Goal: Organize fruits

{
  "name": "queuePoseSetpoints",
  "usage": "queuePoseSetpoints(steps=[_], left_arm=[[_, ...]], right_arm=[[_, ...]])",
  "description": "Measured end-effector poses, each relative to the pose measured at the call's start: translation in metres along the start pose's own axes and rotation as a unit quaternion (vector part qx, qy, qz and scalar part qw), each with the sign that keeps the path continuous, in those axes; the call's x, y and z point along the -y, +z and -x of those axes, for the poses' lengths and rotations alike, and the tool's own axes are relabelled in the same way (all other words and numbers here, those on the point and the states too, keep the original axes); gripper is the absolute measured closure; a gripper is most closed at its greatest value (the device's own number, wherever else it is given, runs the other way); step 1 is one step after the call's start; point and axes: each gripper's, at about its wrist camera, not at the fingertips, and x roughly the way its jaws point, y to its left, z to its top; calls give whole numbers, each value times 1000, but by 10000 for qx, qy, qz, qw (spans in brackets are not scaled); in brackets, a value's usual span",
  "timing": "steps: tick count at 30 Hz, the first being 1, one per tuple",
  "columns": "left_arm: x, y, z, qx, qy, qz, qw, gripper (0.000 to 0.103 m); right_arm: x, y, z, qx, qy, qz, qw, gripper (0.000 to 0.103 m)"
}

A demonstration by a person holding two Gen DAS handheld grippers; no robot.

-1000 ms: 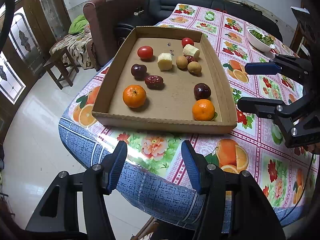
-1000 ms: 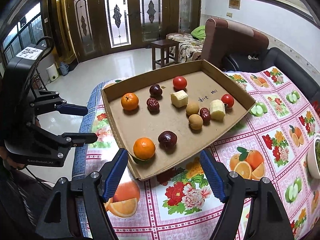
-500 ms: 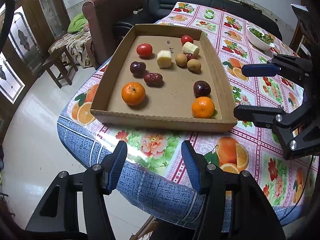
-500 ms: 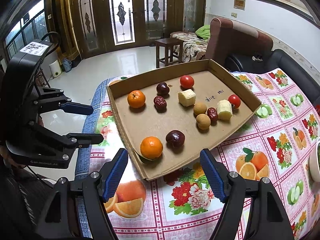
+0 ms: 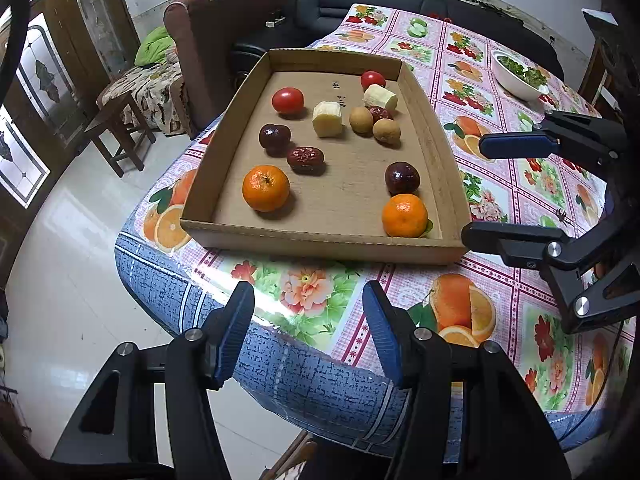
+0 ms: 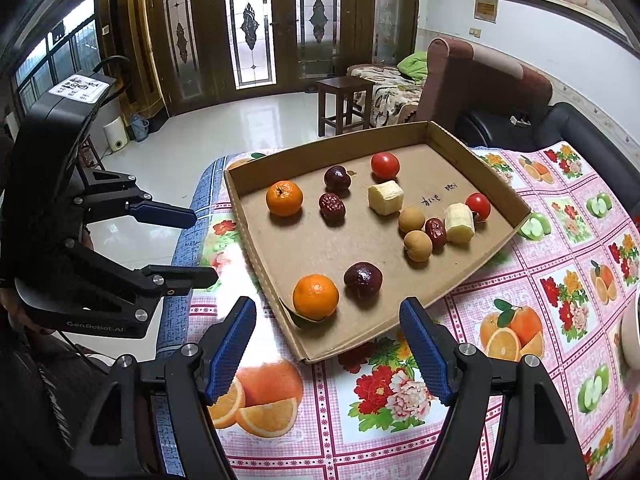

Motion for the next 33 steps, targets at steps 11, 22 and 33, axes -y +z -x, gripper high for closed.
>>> queuePoseSetpoints(steps=[11,22,33], left_arm=[[-1,0,0,-2,18,4,10000,48],[0,0,-1,-32,10,-8,10000,48],[0,-1,1,-49,6,-7,10000,48]], right_arm=[[-2,0,-3,-32,24,65,10000,27],[-2,1,-4,-32,40,67,10000,27],[-4,-1,-3,-41,50,111,9999,27]])
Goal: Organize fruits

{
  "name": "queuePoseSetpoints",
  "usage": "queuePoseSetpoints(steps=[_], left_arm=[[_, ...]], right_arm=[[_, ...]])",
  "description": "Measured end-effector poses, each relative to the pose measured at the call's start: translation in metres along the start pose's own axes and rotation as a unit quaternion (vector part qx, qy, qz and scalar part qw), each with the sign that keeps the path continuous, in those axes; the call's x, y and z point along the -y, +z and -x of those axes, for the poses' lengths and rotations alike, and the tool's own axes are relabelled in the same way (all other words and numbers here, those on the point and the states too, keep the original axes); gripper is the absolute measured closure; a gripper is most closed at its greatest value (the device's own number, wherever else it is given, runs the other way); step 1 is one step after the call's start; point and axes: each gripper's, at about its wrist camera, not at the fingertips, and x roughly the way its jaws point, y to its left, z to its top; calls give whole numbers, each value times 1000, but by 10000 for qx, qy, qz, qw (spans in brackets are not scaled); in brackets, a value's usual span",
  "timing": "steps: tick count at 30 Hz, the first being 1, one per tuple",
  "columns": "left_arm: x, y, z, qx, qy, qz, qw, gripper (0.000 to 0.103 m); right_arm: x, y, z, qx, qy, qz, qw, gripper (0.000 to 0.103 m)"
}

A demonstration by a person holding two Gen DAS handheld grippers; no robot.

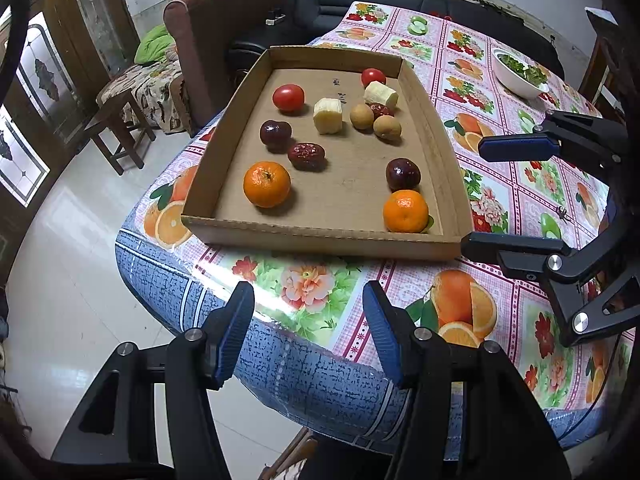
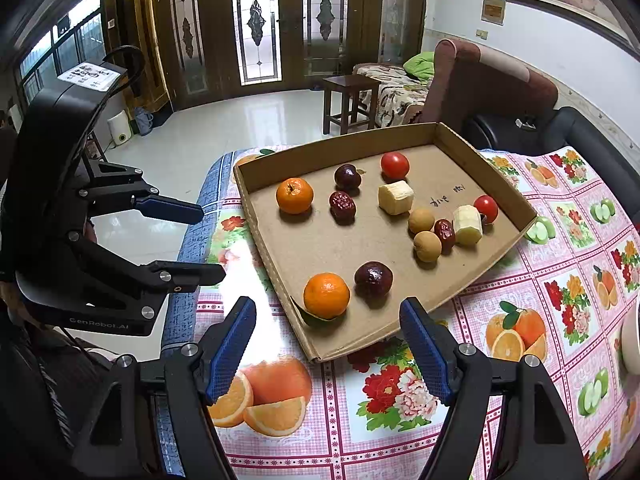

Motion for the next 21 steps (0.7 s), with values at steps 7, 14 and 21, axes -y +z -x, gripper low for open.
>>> queuePoseSetpoints(steps=[7,14,21], left_arm=[[0,0,0,-6,-6,7,10000,48],[-1,-1,0,-10,-9,17,10000,48],[-1,-1,0,-8,-13,20,10000,48]], right_arm=[[-1,0,-1,-22,-4,25,10000,27],[-3,-1,-3,-56,-4,50,10000,27],[-3,-1,-5,-60,7,57,10000,27]])
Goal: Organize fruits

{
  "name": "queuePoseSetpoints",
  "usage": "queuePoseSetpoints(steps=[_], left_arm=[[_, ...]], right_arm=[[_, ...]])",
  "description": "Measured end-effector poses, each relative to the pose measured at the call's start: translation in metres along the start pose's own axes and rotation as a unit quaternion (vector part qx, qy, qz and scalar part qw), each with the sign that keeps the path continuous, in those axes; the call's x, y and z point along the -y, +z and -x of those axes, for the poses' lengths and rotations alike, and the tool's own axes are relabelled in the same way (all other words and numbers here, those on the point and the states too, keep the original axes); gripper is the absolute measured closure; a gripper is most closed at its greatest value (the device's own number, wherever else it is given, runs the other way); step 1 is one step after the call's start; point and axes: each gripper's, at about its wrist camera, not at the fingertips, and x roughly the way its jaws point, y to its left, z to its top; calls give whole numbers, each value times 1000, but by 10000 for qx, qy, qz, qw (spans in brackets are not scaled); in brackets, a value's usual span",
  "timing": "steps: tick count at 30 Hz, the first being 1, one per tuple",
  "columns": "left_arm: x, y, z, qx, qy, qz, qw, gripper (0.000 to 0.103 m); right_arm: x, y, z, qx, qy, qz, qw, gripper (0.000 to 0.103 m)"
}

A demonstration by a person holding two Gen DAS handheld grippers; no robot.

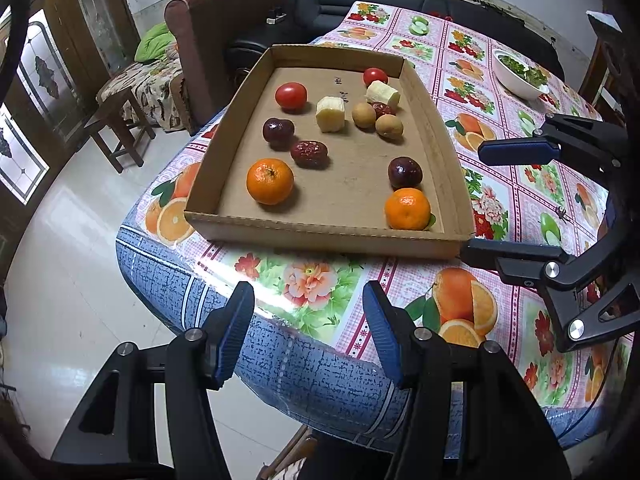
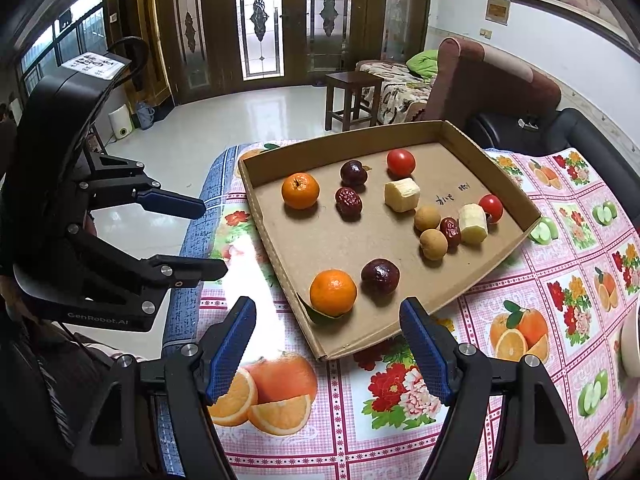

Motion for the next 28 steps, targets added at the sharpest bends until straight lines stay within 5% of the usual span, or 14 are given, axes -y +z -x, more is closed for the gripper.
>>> queuePoseSetpoints(steps=[28], left_arm=[[-3,5,7,58,-20,93,9999,48]], right_arm=[[-1,-3,4,77,-28,-47,10000,27]])
